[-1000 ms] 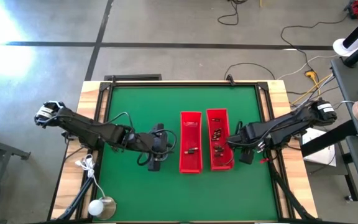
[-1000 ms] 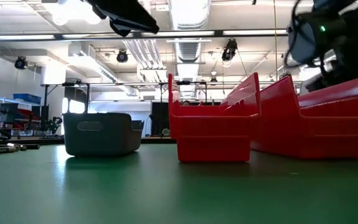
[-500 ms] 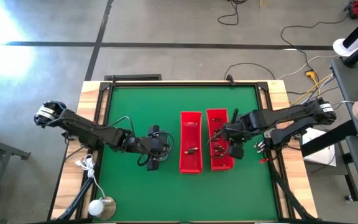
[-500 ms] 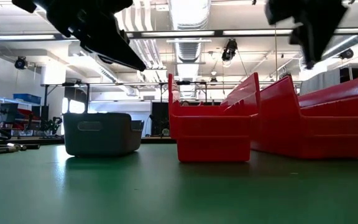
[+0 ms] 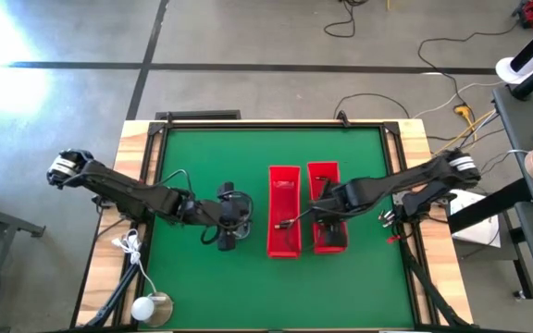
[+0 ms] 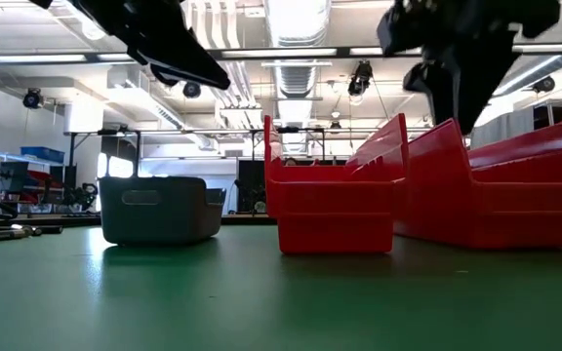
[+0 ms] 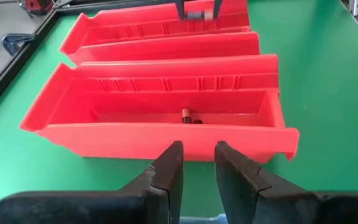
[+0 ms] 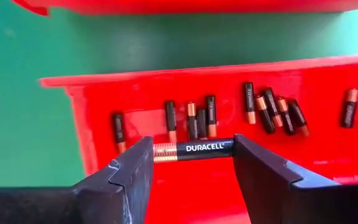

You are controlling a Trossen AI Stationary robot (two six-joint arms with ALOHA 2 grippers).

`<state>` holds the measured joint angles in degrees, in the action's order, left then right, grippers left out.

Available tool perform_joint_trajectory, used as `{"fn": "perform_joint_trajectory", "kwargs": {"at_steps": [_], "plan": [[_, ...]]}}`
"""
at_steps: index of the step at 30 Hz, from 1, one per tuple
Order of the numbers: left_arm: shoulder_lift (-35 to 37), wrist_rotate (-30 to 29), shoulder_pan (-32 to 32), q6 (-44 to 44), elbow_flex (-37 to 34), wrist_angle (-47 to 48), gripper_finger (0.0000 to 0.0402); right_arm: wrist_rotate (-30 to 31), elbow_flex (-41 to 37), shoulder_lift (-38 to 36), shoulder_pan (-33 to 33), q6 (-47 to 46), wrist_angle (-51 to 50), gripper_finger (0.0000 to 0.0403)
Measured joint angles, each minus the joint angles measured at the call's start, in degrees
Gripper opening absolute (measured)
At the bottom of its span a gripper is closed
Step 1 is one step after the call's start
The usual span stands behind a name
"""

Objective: Sort batteries
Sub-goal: Put the small black battery into the right red bin

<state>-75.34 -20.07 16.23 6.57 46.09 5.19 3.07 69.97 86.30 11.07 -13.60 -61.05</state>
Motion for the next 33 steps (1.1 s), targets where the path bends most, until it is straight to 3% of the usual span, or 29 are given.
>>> {"fn": "perform_joint_trajectory", "kwargs": {"at_steps": [7,11,16,24,33], "plan": [[1.07,0.01,1.53,0.72,0.0,0.51,0.0073,-0.53,-0.02,8.45,-3.34,5.7,1.99,0.0192],[1.65,0.01,3.31,2.13,-0.04,1.83,0.0073,-4.14,-0.27,10.62,-4.84,7.99,2.63,0.0195],[2.13,-0.29,5.2,2.32,-0.04,1.9,0.0073,-7.58,-3.73,9.57,-5.18,8.66,8.77,0.0187],[2.37,-0.52,5.46,2.32,-0.04,1.26,0.0073,-7.61,-11.66,8.37,-5.44,6.56,13.95,0.0199],[2.37,-0.6,5.44,2.44,-0.04,-0.04,0.0073,-6.0,-12.86,8.07,-5.66,5.95,16.24,0.0213]]}}
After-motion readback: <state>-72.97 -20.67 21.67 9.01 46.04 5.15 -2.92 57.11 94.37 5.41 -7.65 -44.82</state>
